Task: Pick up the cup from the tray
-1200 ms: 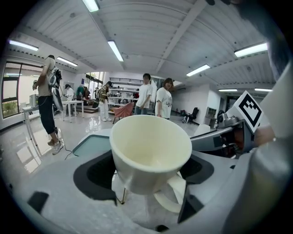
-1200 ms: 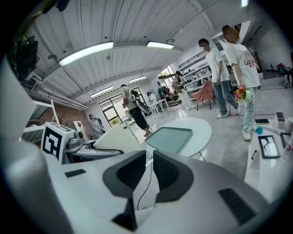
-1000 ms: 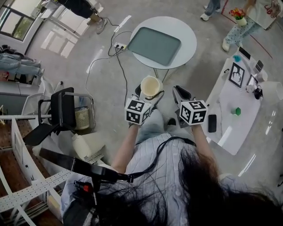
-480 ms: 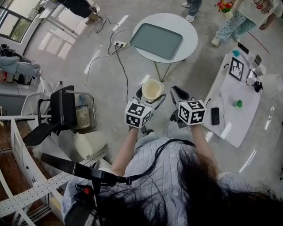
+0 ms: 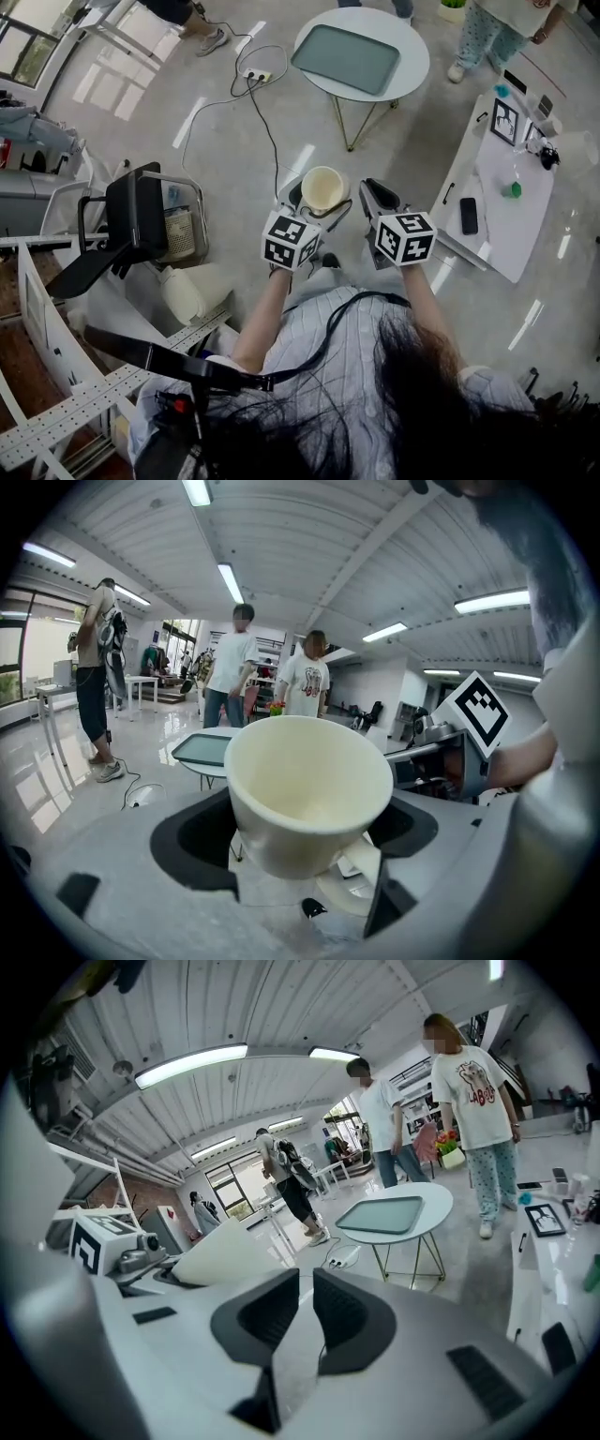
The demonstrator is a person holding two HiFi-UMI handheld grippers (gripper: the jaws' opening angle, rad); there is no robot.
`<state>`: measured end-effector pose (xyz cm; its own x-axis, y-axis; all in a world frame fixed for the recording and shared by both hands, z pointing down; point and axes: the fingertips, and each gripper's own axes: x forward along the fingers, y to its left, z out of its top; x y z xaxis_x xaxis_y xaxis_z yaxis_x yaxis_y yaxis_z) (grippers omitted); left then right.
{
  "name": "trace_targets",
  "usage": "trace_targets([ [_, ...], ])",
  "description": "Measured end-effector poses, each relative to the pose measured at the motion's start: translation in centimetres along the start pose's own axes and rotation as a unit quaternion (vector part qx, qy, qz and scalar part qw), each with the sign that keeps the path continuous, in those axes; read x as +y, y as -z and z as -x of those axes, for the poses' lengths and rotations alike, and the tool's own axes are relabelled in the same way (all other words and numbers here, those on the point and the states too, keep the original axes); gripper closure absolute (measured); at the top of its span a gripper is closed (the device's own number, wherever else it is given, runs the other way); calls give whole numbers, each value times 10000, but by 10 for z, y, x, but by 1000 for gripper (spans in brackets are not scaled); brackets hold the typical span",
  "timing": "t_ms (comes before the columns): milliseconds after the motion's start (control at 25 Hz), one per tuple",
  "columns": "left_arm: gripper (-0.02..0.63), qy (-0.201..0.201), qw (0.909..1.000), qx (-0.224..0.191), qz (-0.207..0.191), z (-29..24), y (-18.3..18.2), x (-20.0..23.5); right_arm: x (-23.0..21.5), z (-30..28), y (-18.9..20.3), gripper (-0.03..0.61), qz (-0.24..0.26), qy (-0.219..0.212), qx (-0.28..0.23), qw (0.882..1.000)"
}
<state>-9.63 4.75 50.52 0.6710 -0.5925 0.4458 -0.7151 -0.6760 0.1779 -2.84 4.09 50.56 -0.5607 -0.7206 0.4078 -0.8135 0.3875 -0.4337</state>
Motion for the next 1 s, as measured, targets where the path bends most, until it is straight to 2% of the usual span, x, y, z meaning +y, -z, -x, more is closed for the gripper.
trace_targets([
  [480,177,97,10000,4,-8,68,43,-15,54,36,52,518,48,210,-25,9998],
  [1000,178,335,9993,-101,-147,88,46,-35,74,55,58,521,170,333,-173,9991],
])
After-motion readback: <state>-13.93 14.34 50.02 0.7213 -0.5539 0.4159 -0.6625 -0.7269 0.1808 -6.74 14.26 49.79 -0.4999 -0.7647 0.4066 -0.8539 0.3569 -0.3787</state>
